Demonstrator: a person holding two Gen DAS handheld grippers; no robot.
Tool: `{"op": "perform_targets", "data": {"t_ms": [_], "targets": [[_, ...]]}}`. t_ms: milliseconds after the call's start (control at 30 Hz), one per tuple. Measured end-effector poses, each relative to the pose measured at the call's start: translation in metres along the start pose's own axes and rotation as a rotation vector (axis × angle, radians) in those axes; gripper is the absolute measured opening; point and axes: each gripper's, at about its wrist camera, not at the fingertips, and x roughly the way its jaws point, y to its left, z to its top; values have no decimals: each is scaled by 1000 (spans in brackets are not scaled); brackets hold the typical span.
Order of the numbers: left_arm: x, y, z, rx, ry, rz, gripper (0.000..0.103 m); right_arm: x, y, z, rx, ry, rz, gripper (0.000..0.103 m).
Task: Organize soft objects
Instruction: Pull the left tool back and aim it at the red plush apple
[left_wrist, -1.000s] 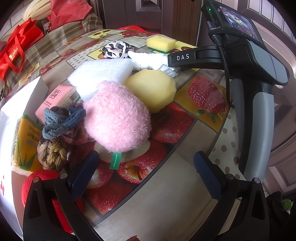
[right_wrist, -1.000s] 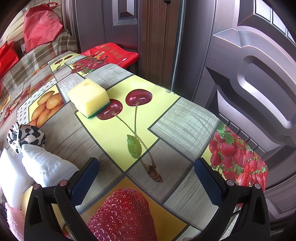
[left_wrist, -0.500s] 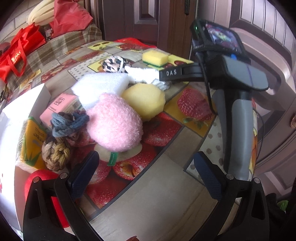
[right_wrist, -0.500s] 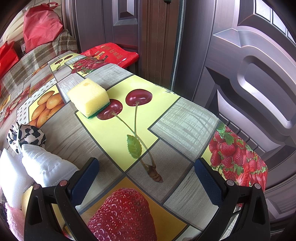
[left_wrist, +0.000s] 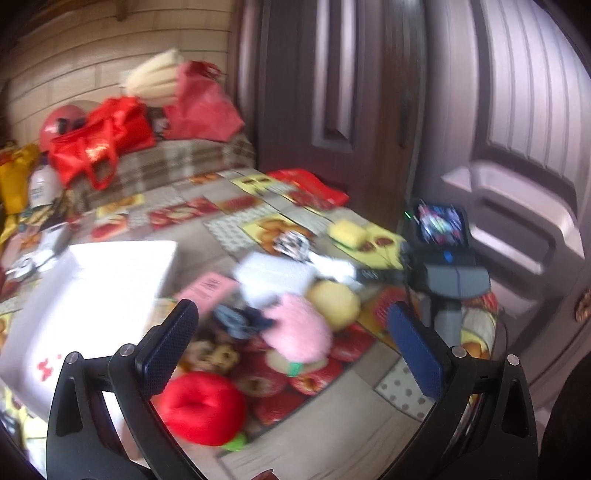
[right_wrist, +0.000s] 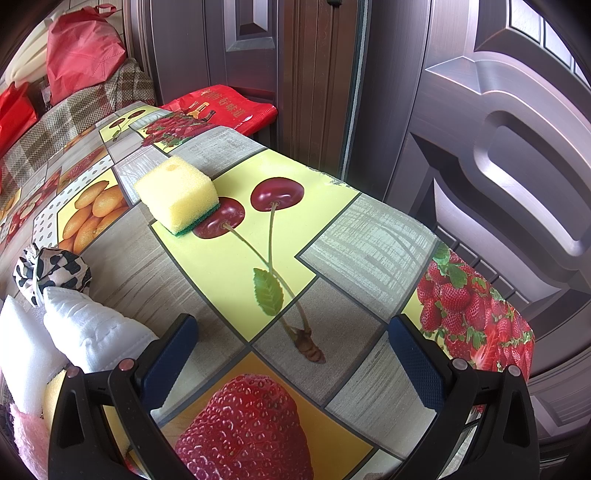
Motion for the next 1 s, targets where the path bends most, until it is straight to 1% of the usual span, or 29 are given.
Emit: {"op": "perform_targets", "data": {"t_ms": [100,200,267,333,400,500,600,633,700,767,1000], "targets": [[-14,37,2,-92,-17,31,103,0,0,0,0,0,0,103],[-25,64,-9,-119,-12,118,103,0,0,0,0,0,0,103],[-30,77,-19,-141,-4,139,103,0,0,0,0,0,0,103],[-34,85,-27,-162,-8,134,103,0,0,0,0,0,0,103],[-33,84,-34,-156,0,101,103,0,0,0,0,0,0,103],[-27,63,-40,-40,34,63,103,0,0,0,0,0,0,103],[-6,42,-49,59,125,28,103,0,0,0,0,0,0,103],[-1,38,-51,72,151,21,103,0,0,0,0,0,0,103],[13,31,-57,84,206,23,103,0,0,0,0,0,0,103],[23,29,-60,82,242,32,103,0,0,0,0,0,0,103],[43,32,-60,70,296,59,103,0,0,0,0,0,0,103]]}}
